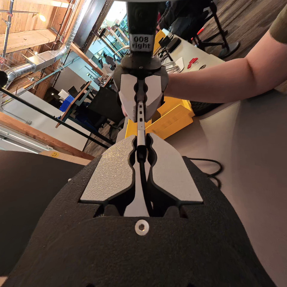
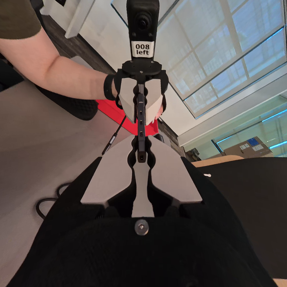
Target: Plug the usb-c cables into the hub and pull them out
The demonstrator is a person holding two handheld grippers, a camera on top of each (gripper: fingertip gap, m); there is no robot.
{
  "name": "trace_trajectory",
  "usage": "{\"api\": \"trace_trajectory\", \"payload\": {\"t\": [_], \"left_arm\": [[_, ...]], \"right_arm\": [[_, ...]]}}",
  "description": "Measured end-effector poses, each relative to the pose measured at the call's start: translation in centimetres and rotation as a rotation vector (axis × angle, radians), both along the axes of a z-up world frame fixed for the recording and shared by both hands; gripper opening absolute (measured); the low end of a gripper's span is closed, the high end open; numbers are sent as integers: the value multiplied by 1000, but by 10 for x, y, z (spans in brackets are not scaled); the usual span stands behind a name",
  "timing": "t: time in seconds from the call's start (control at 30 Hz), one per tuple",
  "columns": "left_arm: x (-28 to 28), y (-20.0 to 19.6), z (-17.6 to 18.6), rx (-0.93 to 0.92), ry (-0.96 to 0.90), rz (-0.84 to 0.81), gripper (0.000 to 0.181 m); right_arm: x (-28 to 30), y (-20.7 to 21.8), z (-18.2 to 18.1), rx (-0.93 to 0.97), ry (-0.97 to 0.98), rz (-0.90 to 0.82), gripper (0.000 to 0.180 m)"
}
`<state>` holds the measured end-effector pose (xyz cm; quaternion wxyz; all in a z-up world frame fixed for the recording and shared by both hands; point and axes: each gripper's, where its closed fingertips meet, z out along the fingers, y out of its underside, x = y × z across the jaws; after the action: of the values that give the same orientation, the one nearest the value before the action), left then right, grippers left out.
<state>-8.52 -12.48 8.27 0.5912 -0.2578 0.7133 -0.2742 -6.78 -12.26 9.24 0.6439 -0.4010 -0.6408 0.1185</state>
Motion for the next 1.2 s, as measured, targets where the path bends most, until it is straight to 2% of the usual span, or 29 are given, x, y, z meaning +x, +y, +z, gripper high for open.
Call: {"api": "trace_trajectory", "payload": {"t": [0.3, 0.77, 0.93, 1.07, 1.2], "left_arm": [[1, -5, 6, 28, -40, -5, 10], [5, 2, 8, 76, -40, 56, 9], [-4, 25, 9, 127, -25, 178, 9], [-31, 56, 28, 95, -90, 305, 9], [-53, 80, 42, 116, -139, 448, 9]], "right_arm": [[-2, -6, 6, -6, 59, 60, 10], [3, -1, 5, 12, 70, 33, 11], [13, 17, 15, 37, 129, -101, 17], [34, 14, 49, 9, 250, -227, 19], [47, 4, 84, 5, 377, -424, 19]]}}
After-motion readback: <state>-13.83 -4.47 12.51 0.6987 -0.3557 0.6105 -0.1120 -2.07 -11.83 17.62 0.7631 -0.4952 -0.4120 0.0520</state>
